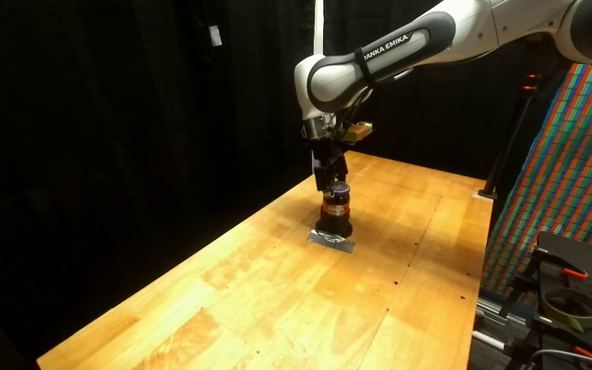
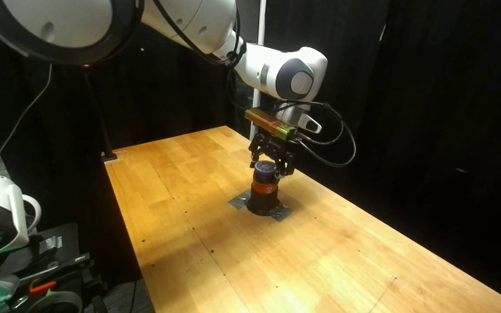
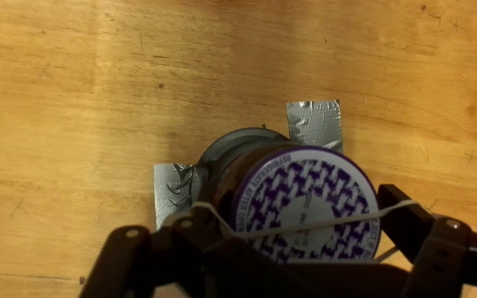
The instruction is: Put the rubber band around the jar.
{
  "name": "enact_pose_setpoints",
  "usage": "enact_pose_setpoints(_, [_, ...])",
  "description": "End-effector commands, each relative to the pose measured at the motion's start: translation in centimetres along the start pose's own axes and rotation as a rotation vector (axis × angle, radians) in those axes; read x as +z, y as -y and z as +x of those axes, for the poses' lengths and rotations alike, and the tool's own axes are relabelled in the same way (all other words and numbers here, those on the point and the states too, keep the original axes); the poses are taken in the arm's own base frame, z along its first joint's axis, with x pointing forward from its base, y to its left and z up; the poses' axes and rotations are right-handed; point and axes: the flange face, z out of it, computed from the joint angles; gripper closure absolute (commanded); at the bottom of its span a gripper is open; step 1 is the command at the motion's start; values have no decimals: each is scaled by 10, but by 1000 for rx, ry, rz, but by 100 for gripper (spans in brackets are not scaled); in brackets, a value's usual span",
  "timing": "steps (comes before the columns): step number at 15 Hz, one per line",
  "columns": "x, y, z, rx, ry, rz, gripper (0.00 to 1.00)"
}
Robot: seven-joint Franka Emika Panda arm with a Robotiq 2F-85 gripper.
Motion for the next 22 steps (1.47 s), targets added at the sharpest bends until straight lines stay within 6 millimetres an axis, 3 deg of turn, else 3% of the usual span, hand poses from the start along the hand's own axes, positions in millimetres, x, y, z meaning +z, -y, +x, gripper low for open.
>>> enact_pose_setpoints(1, [-2,2,-25,50,-20,-30,0])
enact_pose_setpoints(7, [1,-1,-59,107,-91,-35,0])
enact_pose_setpoints(13, [18,-1,-92,110,-196,-59,0])
enact_pose_setpoints(15, [21,-1,-101,99,-259,-73,27])
enact_pose_setpoints(22, [26,1,-127,74,-436,-111,79])
